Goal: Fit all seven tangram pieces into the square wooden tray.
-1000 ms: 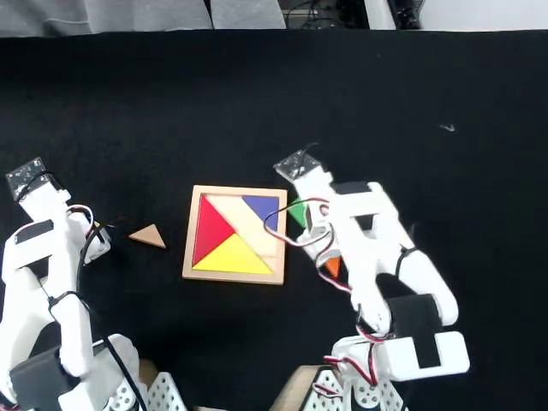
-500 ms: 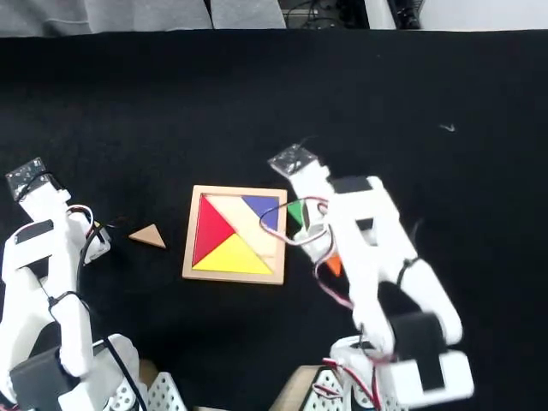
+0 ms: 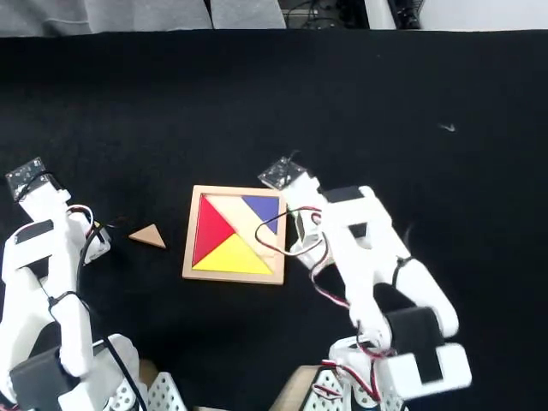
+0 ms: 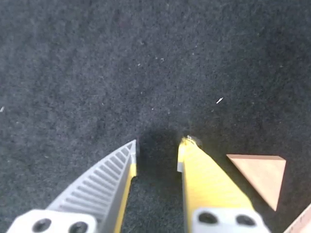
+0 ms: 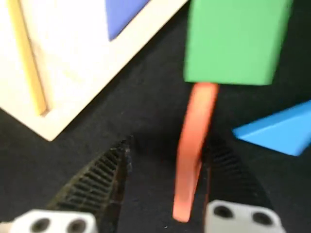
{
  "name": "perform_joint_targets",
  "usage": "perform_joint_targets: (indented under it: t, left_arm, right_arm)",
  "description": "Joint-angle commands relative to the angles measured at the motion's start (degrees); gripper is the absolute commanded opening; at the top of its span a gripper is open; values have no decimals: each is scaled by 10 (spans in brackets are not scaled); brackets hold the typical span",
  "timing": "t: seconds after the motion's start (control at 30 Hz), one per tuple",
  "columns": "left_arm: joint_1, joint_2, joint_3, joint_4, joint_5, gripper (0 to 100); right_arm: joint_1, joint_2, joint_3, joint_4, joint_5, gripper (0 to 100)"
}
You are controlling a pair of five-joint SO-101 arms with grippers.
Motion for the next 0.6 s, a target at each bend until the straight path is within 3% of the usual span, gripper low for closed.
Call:
perform_joint_targets:
  t: [0.0, 0.33, 0.57]
  left_arm:
    - [-5, -15, -2, -9, -4, 149]
    - [-5, -15, -2, -9, -4, 149]
    - [-5, -15, -2, -9, -4, 149]
  right_arm:
    - [11, 5, -4, -16, 5, 203]
    - [14, 0, -6, -24, 4, 201]
    - [-14, -120, -10, 65, 9, 201]
